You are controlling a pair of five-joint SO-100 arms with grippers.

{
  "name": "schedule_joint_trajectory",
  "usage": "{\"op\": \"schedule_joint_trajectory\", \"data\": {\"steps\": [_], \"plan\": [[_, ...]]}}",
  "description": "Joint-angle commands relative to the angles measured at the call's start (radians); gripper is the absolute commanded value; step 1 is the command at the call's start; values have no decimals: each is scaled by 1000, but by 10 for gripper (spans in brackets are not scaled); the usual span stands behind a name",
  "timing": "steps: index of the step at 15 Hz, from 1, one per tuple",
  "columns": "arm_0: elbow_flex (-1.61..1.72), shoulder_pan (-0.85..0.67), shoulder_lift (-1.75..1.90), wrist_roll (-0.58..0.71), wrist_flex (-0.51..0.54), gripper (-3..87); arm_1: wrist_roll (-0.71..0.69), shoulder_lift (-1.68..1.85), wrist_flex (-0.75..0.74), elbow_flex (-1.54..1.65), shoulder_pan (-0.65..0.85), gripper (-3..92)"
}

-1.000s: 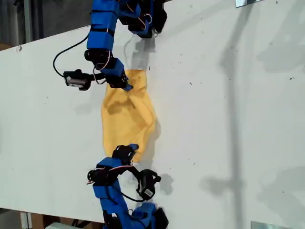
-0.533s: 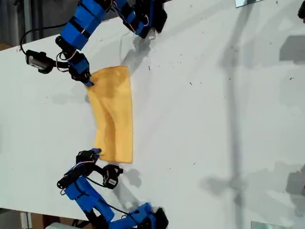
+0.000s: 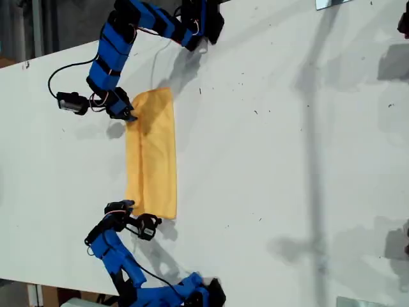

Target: Grasp corners of a square towel and fold twice.

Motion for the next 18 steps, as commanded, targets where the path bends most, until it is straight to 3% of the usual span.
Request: {"op": "schedule_joint_trajectory", "data": {"steps": [1, 6, 14, 18], "plan": [[101, 43, 195, 18, -32, -2, -9, 204, 5, 58, -23, -1], [578, 117, 538, -48, -161, -2, 0, 499, -11, 399, -101, -1], [675, 196, 462, -101, -249, -2, 89, 489, -92, 614, -152, -1], [805, 209, 499, -161, -307, -2, 164, 456, -43, 615, -173, -1]]}}
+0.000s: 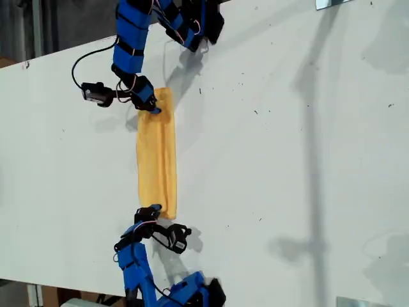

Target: Grasp corners of a square towel and fold twice.

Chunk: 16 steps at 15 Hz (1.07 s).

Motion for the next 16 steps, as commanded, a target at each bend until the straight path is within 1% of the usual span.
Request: {"op": "schedule_joint_trajectory", "data": {"steps": [1, 4, 7, 11, 12, 13, 14, 15, 16], "plan": [[71, 14, 78, -35, -35, -2, 35, 0, 25, -2, -5, -1], [101, 23, 98, -67, -46, -2, 55, 3, 31, 5, -15, -1], [190, 55, 172, -112, -78, -2, 130, 72, 35, 72, -32, -1], [195, 58, 176, -115, -84, -2, 152, 66, 44, 78, -20, -1], [189, 61, 172, -106, -83, -1, 150, 66, 46, 75, -23, 60], [178, 64, 164, -95, -78, 62, 144, 64, 51, 67, -28, 191], [175, 66, 161, -95, -77, 184, 144, 63, 64, 61, -25, 246], [178, 64, 163, -101, -77, 267, 144, 63, 107, 37, -25, 292], [179, 64, 164, -103, -78, 299, 143, 72, 167, -6, -29, 344]]}}
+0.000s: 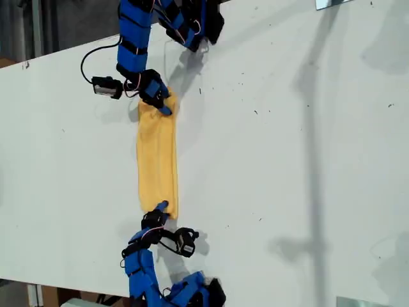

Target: Grasp corners of a square towel and fold twice.

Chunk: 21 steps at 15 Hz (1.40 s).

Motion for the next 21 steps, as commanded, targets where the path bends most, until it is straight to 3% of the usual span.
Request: {"op": "schedule_joint_trajectory", "data": {"steps": [1, 7, 9, 12, 16, 19, 20, 21], "plan": [[-15, 8, 25, -2, -6, 278, -9, 55, 118, -133, 11, 370], [0, 2, 35, -11, -12, 200, -132, 46, 264, -230, 218, 458], [0, -2, 35, -14, -14, 198, -126, 31, 252, -206, 183, 434], [9, -5, 44, -37, -11, 195, -166, -75, 176, -201, 270, 356], [454, -129, 592, -130, -72, 195, -238, -489, 161, -402, 341, 439], [753, -189, 1218, -175, 153, 194, -250, -566, 199, -515, 325, 384], [811, -206, 1440, -187, 288, 193, -250, -594, 207, -546, 314, 238], [862, -225, 1664, -192, 425, 198, -244, -604, 215, -558, 318, 0]]}}
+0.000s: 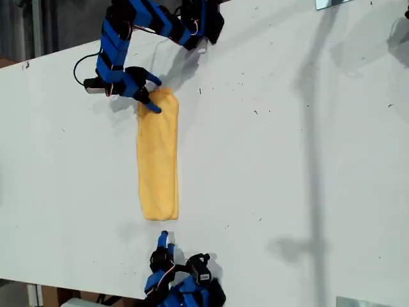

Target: Grasp corners of a square towel and fold twice.

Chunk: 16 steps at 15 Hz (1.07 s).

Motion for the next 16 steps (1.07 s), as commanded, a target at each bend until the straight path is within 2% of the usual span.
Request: {"op": "schedule_joint_trajectory", "data": {"steps": [1, 4, 7, 9, 12, 16], "plan": [[66, -51, 457, -18, 262, 203, 5, -25, -12, -57, 2, 0], [71, -64, 434, -21, 244, 204, 43, 14, -18, -11, 5, 0], [78, -71, 436, -26, 239, 206, 67, 245, -57, 183, 69, 0], [81, -74, 434, -26, 233, 208, 83, 417, -2, 202, 2, -1], [84, -74, 425, -25, 221, 209, 78, 537, 81, 69, -143, -1], [86, -74, 419, -26, 218, 209, 14, 526, -17, -110, -310, -1]]}}
